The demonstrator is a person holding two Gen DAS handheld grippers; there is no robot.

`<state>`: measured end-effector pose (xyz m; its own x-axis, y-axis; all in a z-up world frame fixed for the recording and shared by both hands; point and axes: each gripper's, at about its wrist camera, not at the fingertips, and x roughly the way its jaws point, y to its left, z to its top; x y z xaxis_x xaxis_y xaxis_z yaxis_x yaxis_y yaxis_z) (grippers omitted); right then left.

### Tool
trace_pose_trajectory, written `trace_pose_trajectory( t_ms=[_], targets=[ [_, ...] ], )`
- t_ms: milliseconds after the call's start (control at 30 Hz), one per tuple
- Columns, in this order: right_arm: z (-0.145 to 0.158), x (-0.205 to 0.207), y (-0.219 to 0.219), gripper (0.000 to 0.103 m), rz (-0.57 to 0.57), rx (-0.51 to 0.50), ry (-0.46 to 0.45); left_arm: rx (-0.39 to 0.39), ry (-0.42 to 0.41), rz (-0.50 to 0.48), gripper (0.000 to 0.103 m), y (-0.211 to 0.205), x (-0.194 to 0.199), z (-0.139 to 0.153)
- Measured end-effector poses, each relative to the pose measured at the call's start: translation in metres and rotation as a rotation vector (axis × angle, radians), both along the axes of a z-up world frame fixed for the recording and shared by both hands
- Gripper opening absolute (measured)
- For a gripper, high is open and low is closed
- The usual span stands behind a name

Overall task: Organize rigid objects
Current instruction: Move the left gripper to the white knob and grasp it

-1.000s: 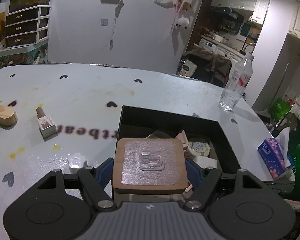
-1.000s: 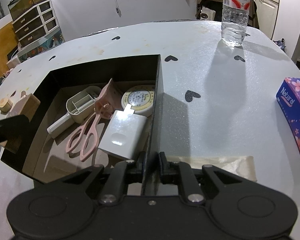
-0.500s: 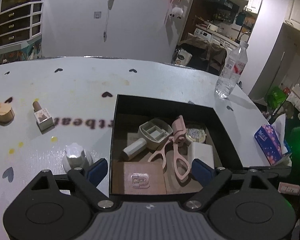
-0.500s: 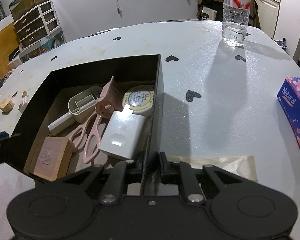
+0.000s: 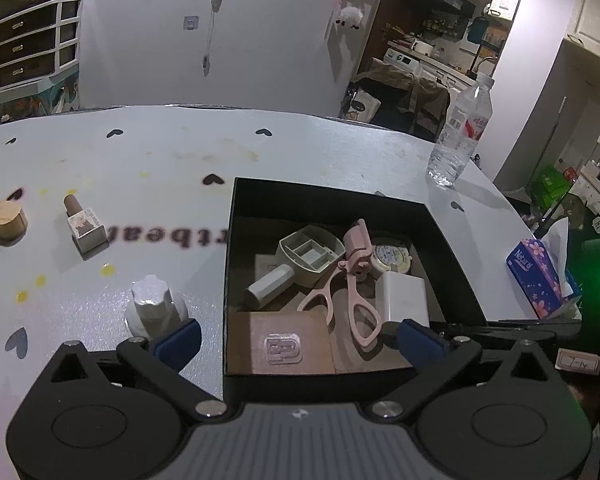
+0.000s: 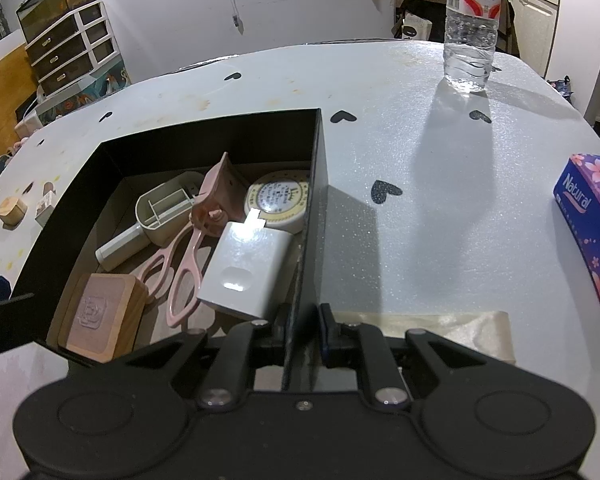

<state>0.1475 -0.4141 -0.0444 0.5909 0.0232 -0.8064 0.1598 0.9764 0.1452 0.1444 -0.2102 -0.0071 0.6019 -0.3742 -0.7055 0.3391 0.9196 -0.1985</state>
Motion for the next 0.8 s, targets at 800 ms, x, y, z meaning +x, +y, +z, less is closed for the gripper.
trace_pose_trajectory(
  t_ms=[800],
  targets=[
    [0.000,0.000,0.000,0.015,-0.004,0.001,-0.002,0.004,-0.094,0.097,0.103,0.073,0.008,0.001]
  ],
)
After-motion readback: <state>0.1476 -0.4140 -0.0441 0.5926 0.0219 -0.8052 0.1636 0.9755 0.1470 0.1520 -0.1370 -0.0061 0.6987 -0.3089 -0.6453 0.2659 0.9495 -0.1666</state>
